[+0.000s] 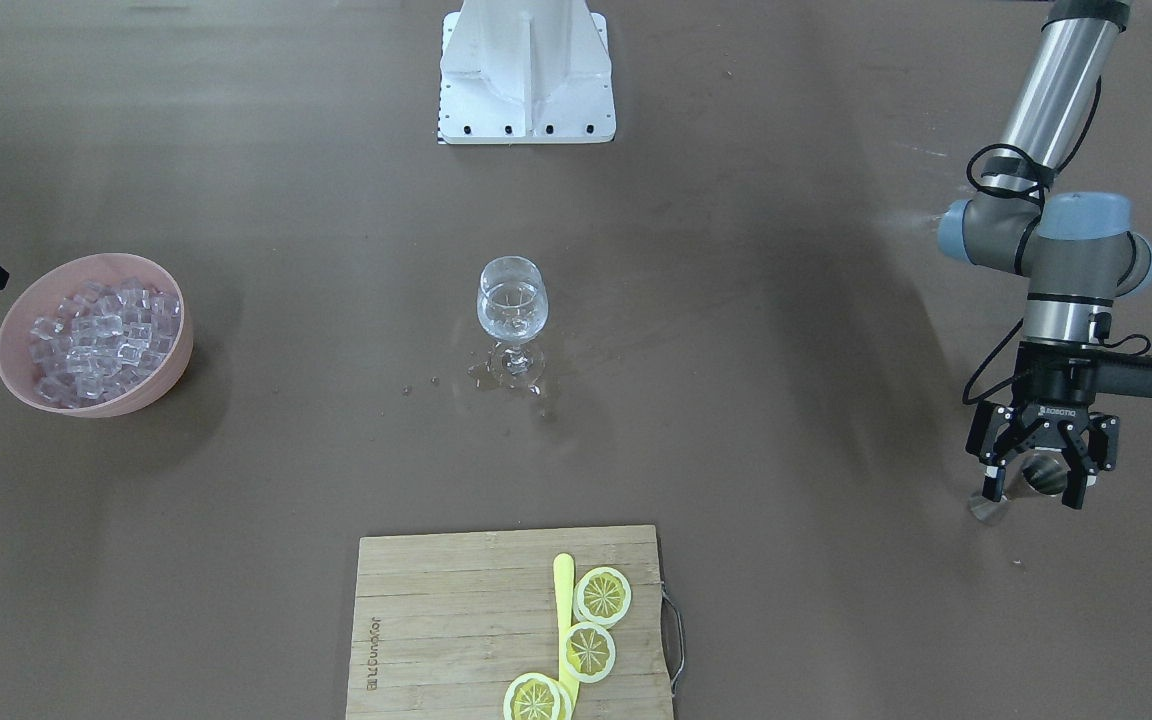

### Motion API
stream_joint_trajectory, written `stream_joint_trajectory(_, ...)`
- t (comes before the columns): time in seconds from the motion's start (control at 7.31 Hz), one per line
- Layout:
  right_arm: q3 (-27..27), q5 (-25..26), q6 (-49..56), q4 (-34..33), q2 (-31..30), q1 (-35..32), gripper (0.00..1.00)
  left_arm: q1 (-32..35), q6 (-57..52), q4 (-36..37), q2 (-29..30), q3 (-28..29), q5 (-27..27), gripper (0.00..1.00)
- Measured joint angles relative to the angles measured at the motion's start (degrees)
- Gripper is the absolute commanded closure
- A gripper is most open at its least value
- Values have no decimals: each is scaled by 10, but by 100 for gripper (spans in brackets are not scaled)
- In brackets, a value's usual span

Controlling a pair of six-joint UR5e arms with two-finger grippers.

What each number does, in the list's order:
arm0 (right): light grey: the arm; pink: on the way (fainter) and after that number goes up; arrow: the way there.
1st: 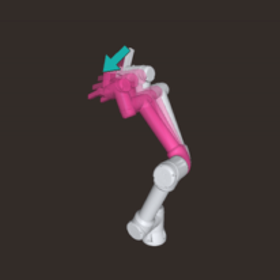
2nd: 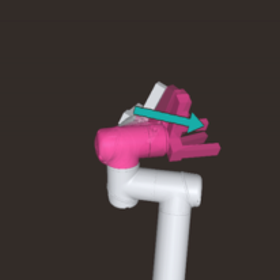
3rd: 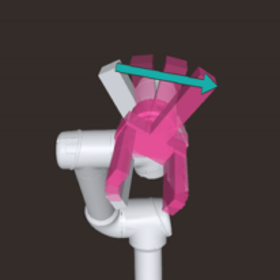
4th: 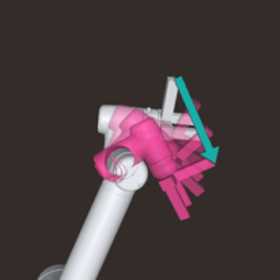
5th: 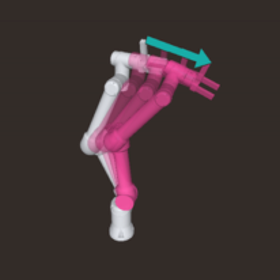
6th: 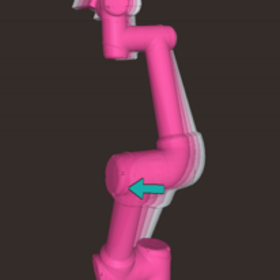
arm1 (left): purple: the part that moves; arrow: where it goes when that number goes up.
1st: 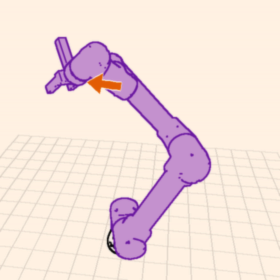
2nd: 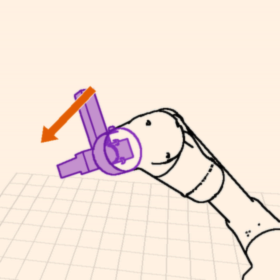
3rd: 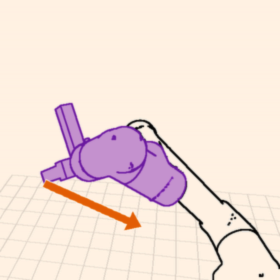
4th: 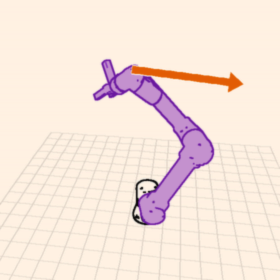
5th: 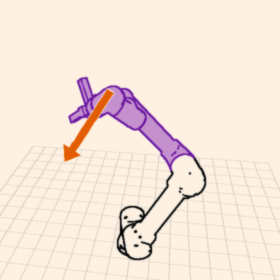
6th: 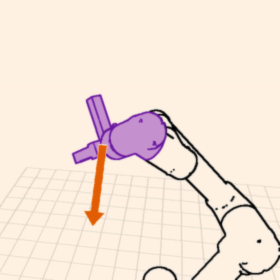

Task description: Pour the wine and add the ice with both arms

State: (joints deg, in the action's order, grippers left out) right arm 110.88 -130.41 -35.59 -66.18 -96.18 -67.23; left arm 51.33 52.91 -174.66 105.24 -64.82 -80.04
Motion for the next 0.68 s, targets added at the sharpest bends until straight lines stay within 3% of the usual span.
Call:
stream_joint_trajectory(0.41,0,1,-1,0,-1,0,1,83,-23,81,-2,-72,-110,2)
stream_joint_trajectory(0.68,-1,5,-32,0,-1,22,1,147,-31,183,-1,-135,-221,2)
